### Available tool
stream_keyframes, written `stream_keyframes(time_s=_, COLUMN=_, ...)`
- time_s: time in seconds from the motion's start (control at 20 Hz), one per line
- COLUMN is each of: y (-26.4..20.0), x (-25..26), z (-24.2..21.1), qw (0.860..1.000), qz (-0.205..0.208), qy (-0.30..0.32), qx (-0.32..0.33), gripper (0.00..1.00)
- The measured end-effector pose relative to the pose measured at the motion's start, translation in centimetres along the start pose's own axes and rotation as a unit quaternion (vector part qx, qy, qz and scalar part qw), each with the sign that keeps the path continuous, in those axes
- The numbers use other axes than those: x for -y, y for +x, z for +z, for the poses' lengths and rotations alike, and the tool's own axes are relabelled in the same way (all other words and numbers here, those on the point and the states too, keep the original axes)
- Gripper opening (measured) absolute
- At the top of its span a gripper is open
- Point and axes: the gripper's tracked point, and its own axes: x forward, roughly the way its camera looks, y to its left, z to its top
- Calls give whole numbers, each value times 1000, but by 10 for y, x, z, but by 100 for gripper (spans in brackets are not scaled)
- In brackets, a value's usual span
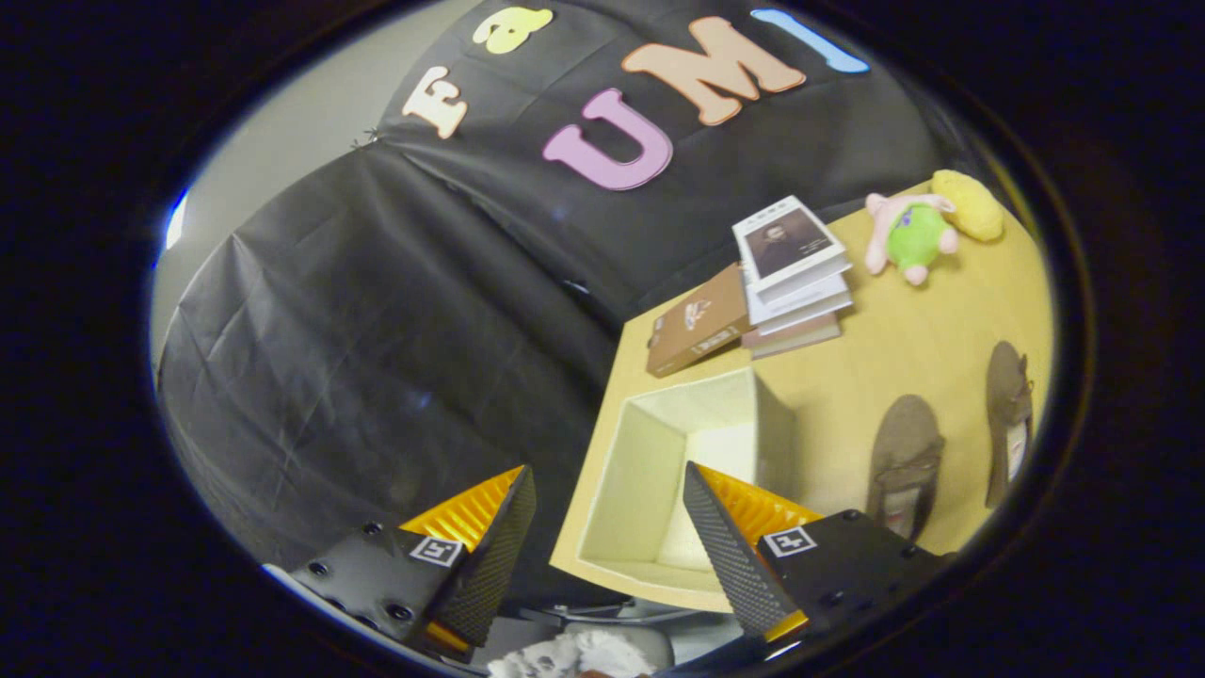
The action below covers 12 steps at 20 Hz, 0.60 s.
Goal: Open the storage box then place both shoes into the box .Put the left shoe in first, then the right shoe, with the right side of both shoes facing outward in a uniform manner.
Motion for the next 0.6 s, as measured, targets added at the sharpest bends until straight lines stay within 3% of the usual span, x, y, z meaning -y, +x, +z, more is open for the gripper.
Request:
stream_keyframes(time_s=0.25, y=-16, x=82, z=2, qw=997, qz=-79, qy=0, qx=-13, gripper=99)
stream_keyframes(time_s=0.4, y=-24, x=135, z=-10, qw=990, qz=-136, qy=-8, qx=-43, gripper=98)
stream_keyframes(time_s=0.6, y=-29, x=188, z=-34, qw=979, qz=-182, qy=-20, qx=-91, gripper=98)
